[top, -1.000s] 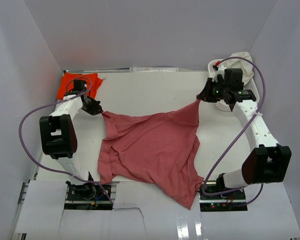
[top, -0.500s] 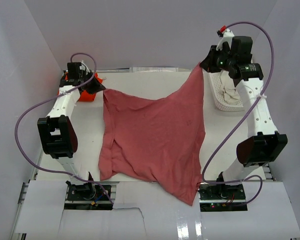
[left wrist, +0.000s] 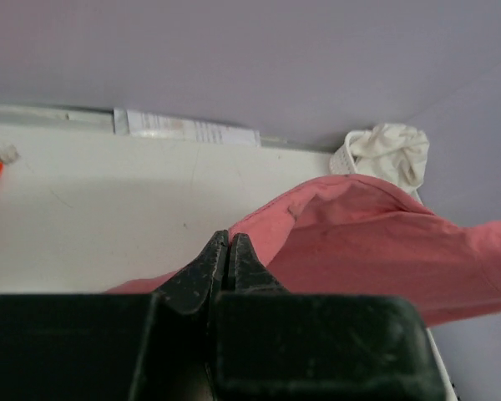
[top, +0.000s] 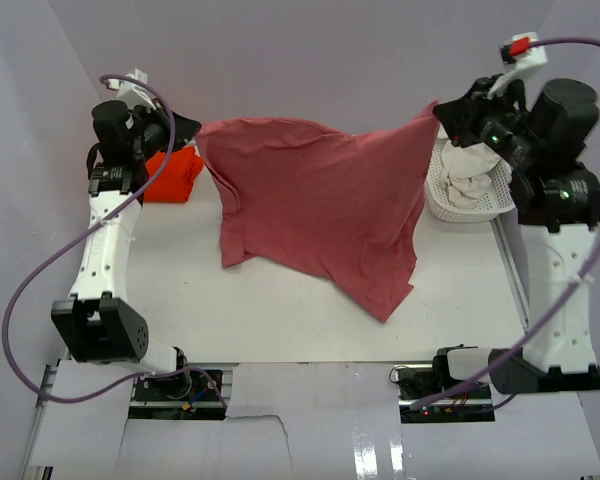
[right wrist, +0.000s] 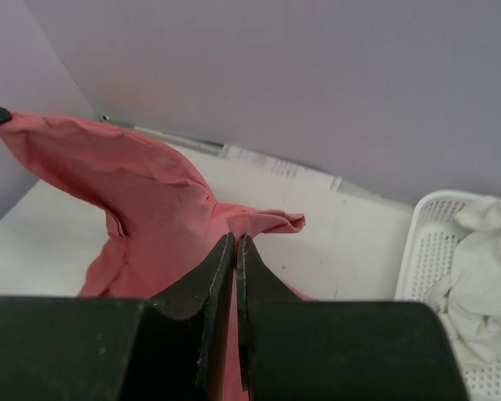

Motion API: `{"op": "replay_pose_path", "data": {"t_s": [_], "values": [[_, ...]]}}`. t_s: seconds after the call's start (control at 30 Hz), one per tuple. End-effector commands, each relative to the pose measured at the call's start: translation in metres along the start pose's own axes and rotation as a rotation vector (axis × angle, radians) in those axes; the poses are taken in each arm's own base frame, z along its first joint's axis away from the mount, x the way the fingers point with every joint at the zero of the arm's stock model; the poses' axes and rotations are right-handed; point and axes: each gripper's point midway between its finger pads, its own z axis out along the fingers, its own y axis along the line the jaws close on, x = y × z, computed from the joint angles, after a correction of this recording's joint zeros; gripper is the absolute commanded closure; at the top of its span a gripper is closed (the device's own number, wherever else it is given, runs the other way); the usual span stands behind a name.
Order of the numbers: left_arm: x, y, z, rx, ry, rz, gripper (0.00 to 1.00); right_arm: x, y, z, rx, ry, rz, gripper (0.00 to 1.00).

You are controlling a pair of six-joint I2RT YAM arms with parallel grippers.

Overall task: Fold and stack the t-shirts
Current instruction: Flatten out the tshirt

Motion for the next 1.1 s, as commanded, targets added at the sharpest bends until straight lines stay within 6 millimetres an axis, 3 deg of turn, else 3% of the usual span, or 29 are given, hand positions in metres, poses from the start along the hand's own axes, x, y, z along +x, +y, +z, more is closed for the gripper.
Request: {"op": "replay_pose_path", "data": {"t_s": [0.0,0.03,0.1,0.27,0.37,0.43,0.67,0.83,1.0,1.07], "values": [[-0.057,-0.044,-0.06,0.005,-0.244,0.136,1.0,-0.063,0.032,-0.074,0.003,-0.232,-0.12,0.92],[-0.067,-0.061,-0.082,0.024,-0.302,0.169,1.0,-0.067,0.036,-0.086,0.008,-0.257,-0.137,0.92],[-0.069,-0.068,-0.098,0.036,-0.366,0.188,1.0,-0.074,0.051,-0.125,0.013,-0.327,-0.188,0.92],[-0.071,-0.107,-0.154,0.134,-0.52,0.25,1.0,-0.089,0.082,-0.202,0.019,-0.529,-0.296,0.92],[-0.069,-0.11,-0.174,0.123,-0.581,0.259,1.0,-0.1,0.096,-0.255,0.06,-0.64,-0.32,0.92],[-0.069,-0.106,-0.178,0.097,-0.594,0.27,1.0,-0.11,0.101,-0.279,0.097,-0.689,-0.359,0.92],[-0.078,-0.13,-0.222,0.116,-0.716,0.315,1.0,-0.125,0.125,-0.343,0.115,-0.82,-0.413,0.92],[-0.104,-0.172,-0.27,0.162,-0.821,0.36,1.0,-0.143,0.148,-0.394,0.108,-0.976,-0.471,0.92],[-0.124,-0.201,-0.311,0.173,-0.908,0.376,1.0,-0.156,0.169,-0.443,0.092,-1.149,-0.497,0.92],[-0.124,-0.207,-0.321,0.177,-0.917,0.374,1.0,-0.16,0.169,-0.444,0.081,-1.153,-0.487,0.92]]}}
